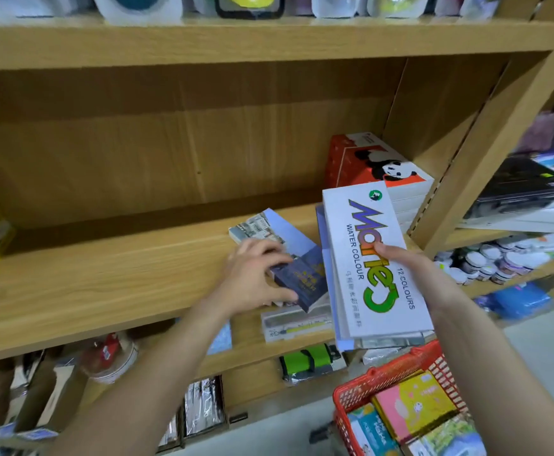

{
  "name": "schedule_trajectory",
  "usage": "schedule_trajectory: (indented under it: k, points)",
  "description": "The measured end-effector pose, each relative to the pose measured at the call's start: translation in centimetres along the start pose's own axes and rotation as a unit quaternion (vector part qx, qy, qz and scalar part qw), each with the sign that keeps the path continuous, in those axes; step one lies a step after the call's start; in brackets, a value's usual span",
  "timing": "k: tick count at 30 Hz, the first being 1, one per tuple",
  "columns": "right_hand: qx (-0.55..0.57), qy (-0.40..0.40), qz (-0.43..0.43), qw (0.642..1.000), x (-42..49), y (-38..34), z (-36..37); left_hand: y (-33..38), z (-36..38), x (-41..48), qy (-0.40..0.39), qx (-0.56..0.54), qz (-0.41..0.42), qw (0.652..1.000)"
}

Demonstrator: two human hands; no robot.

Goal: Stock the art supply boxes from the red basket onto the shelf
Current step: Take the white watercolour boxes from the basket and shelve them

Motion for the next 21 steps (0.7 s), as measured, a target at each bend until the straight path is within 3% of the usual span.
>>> schedule_trajectory:
  k: [2, 4, 6, 8, 10, 13, 21]
  points:
    - [-0.055, 0.056, -0.012, 0.997, -0.2, 0.4, -0.6, -2.3, -0.8, 1.4, -0.061, 0.042, -0.038, 0.997]
    - [-0.102, 0.049, -0.020, 0.993, 0.0, 1.5, -0.7, -3.3, -1.0, 1.5, -0.071, 0.097, -0.053, 0.991]
    - [-0.079, 0.018, -0.023, 0.996, -0.5, 2.2, -1.2, -2.9, -1.6, 0.5, -0.001, 0.165, -0.067, 0.984]
    - [-0.037, -0.034, 0.028, 0.998, -0.7, 2.6, -1.1, -2.1, -2.1, -1.1, 0.078, 0.199, -0.082, 0.973]
    - [-0.043, -0.094, 0.070, 0.992, -1.3, 2.3, 0.6, -2.3, -2.6, -2.6, 0.111, 0.185, -0.092, 0.972]
    - [0.074, -0.087, 0.102, 0.988, -1.4, 2.7, 1.2, -3.8, -3.3, -3.6, 0.071, 0.107, -0.101, 0.987]
    - [0.137, -0.093, 0.060, 0.984, -1.2, 2.5, 2.3, -3.7, -2.4, -5.9, 0.014, -0.044, -0.092, 0.995]
Point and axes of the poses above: each hand's wrist, its own x-axis towards the middle knuckle, its own z-axis out of the palm, y = z × x, the point moved 7 cm from there along x, towards the middle knuckle, and after that the axes turned 7 degrees about -x, right-handed, at the moved point
